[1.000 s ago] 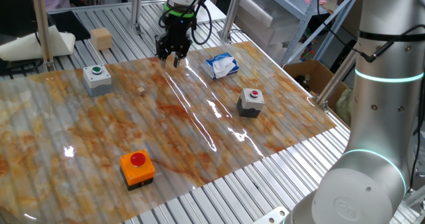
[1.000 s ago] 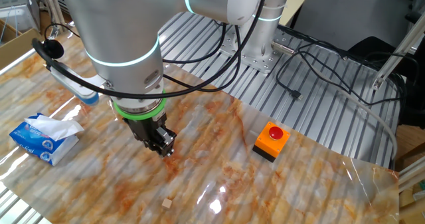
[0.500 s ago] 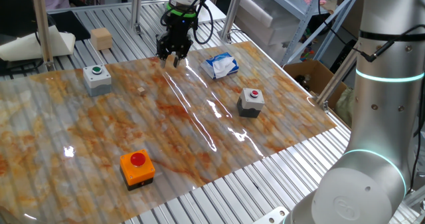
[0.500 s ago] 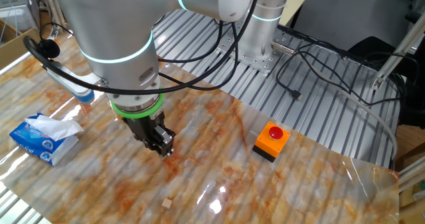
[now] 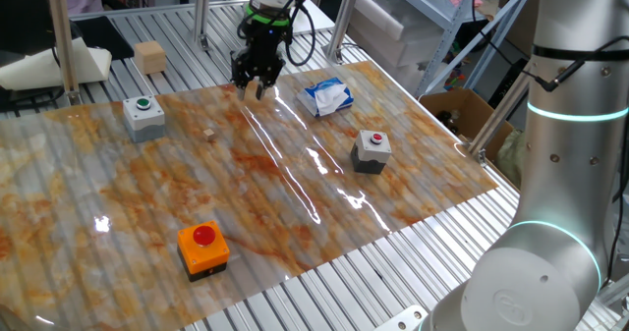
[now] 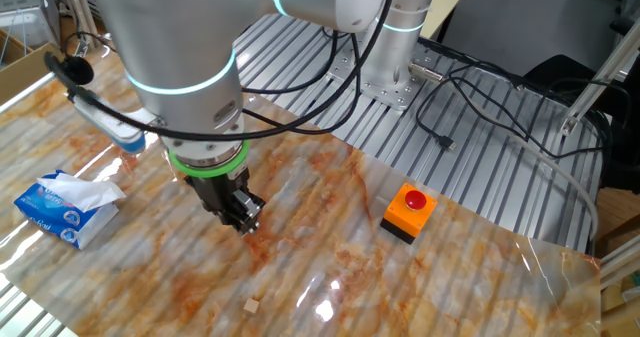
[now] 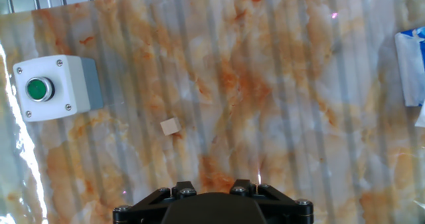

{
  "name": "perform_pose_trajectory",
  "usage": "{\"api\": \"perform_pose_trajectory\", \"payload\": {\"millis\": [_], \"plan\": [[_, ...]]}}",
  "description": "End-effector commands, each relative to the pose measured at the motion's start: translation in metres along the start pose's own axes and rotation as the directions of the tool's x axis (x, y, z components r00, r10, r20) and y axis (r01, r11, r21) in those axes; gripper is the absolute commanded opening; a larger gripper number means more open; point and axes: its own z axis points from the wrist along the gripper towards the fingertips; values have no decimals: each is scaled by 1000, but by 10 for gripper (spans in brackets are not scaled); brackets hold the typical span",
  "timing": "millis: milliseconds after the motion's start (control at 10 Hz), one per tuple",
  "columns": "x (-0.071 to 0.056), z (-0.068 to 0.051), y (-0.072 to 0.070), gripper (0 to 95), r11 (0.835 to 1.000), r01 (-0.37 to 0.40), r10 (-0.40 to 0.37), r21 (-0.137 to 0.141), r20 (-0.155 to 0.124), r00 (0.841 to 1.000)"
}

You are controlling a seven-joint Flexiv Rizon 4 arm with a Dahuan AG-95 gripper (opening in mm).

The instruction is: Use the gripper to push the small block from left to right

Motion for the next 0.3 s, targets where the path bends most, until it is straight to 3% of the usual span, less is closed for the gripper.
{"api": "perform_pose_trajectory", "payload": {"millis": [100, 300], "plan": [[-1, 0, 0, 190, 1000, 7, -7, -1, -9, 1000], [-1, 0, 0, 190, 1000, 10, -10, 1, -11, 1000]]}}
